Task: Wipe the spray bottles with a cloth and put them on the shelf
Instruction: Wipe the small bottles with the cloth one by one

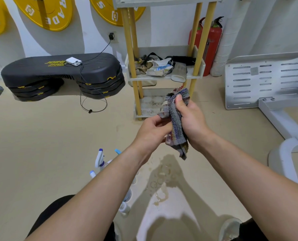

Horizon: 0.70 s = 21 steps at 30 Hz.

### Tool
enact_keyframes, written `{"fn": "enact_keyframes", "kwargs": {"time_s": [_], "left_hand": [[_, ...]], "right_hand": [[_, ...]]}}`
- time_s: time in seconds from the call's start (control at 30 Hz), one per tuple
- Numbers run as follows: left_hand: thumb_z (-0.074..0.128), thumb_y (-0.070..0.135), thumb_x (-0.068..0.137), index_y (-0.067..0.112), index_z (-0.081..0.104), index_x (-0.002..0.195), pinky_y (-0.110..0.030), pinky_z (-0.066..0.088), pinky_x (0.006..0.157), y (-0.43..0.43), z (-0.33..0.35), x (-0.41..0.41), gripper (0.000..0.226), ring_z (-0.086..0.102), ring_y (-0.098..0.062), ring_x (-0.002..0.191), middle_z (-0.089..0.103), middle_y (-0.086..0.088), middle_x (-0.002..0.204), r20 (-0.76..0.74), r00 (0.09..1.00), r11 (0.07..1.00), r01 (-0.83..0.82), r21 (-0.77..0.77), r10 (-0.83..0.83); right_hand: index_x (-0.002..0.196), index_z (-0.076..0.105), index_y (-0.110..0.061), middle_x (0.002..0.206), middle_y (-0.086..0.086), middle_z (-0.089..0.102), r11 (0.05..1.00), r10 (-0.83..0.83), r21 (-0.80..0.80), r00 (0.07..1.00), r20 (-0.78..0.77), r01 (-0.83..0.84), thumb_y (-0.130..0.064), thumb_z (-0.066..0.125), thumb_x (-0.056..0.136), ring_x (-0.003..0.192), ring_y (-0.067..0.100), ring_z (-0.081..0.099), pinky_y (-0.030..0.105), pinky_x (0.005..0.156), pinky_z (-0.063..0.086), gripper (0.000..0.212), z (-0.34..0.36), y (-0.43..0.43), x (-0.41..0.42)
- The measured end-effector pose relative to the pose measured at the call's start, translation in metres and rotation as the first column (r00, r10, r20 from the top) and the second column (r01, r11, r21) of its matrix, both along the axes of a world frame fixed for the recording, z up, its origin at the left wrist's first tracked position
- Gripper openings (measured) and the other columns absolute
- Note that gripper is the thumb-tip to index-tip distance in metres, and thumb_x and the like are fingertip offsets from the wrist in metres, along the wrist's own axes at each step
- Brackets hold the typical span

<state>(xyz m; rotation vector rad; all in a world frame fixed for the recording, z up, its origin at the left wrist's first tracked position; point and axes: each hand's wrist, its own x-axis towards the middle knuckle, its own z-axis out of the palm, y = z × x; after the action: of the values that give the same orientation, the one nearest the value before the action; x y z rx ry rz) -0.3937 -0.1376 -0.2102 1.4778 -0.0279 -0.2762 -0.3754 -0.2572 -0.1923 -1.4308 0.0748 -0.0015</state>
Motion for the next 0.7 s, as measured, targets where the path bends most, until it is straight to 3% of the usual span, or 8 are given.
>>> {"fn": "enact_keyframes", "kwargs": {"time_s": [0.07,0.17,0.33,0.4,0.47,0.53,0.63,0.7], "left_hand": [[0.069,0.004,0.093,0.009,0.07,0.11,-0.024,0.055,0.067,0.001,-0.003,0.002,0.018,0.066,-0.004,0.071,0.074,0.006,0.085,0.034,0.998,0.998,-0.059,0.032,0.057],[0.064,0.004,0.096,0.005,0.066,0.117,-0.039,0.057,0.071,0.004,-0.002,0.002,0.021,0.062,-0.018,0.081,0.069,-0.007,0.095,0.01,1.0,0.994,-0.009,0.112,0.008],[0.058,0.01,0.102,0.007,0.066,0.109,-0.03,0.057,0.061,0.008,0.002,0.003,0.012,0.058,-0.012,0.067,0.059,-0.006,0.083,0.001,0.999,0.992,-0.048,0.115,0.048],[0.058,0.01,0.102,0.012,0.065,0.107,-0.026,0.058,0.062,0.013,0.006,0.006,0.009,0.064,-0.007,0.067,0.062,0.0,0.086,-0.019,0.994,0.994,-0.108,0.026,0.108],[0.059,0.009,0.101,0.014,0.063,0.107,-0.027,0.06,0.065,0.017,0.008,0.007,0.009,0.069,-0.007,0.071,0.066,0.001,0.092,-0.03,0.989,0.988,-0.147,-0.053,0.146],[0.058,0.007,0.101,0.011,0.062,0.11,-0.027,0.059,0.065,0.017,0.008,0.005,0.011,0.069,-0.008,0.07,0.067,0.0,0.092,-0.032,0.989,0.987,-0.148,-0.064,0.146],[0.056,0.007,0.102,0.006,0.061,0.109,-0.024,0.056,0.064,0.012,0.003,0.001,0.009,0.068,-0.01,0.07,0.066,-0.007,0.096,-0.071,0.984,0.983,-0.169,-0.072,0.164],[0.056,0.007,0.102,0.003,0.06,0.109,-0.024,0.056,0.064,0.01,0.003,0.0,0.009,0.068,-0.012,0.074,0.065,-0.007,0.095,-0.06,0.976,0.976,-0.212,-0.059,0.208]], "right_hand": [[0.1,0.061,-0.018,0.082,-0.003,0.074,1.0,0.001,0.012,1.0,-0.016,-0.001,-0.032,0.044,0.108,0.075,0.012,0.073,0.03,0.073,0.06,0.024,-0.002,0.002,-0.001],[0.097,0.059,-0.023,0.085,0.0,0.074,1.0,-0.017,0.023,0.999,-0.038,0.018,-0.033,0.042,0.109,0.084,0.022,0.073,0.042,0.083,0.06,0.023,-0.003,0.006,-0.005],[0.112,0.062,-0.019,0.107,0.008,0.075,0.985,-0.169,0.012,0.981,-0.1,0.171,-0.054,0.043,0.101,0.1,0.031,0.072,0.053,0.094,0.056,0.041,-0.012,0.008,-0.002],[0.113,0.062,-0.02,0.112,0.006,0.074,0.982,-0.186,0.016,0.976,-0.111,0.188,-0.05,0.044,0.103,0.104,0.026,0.072,0.052,0.097,0.055,0.037,-0.012,0.004,0.0],[0.107,0.065,-0.022,0.101,-0.001,0.077,0.996,-0.088,0.013,0.988,-0.125,0.09,-0.042,0.043,0.107,0.097,0.02,0.074,0.047,0.094,0.057,0.03,-0.015,0.004,-0.002],[0.1,0.067,-0.026,0.093,-0.007,0.077,0.985,0.017,-0.173,0.997,-0.078,-0.03,-0.041,0.043,0.107,0.093,0.015,0.073,0.041,0.091,0.057,0.029,-0.018,0.011,-0.011],[0.081,0.06,-0.032,0.083,-0.009,0.069,0.857,0.038,-0.516,0.998,0.053,-0.006,-0.041,0.039,0.108,0.083,0.008,0.065,0.027,0.073,0.049,0.035,-0.018,0.018,-0.019],[0.071,0.051,-0.028,0.071,-0.006,0.061,0.813,0.021,-0.582,0.996,0.085,0.032,-0.04,0.036,0.108,0.072,0.014,0.06,0.033,0.064,0.041,0.041,-0.014,0.018,-0.02]]}}
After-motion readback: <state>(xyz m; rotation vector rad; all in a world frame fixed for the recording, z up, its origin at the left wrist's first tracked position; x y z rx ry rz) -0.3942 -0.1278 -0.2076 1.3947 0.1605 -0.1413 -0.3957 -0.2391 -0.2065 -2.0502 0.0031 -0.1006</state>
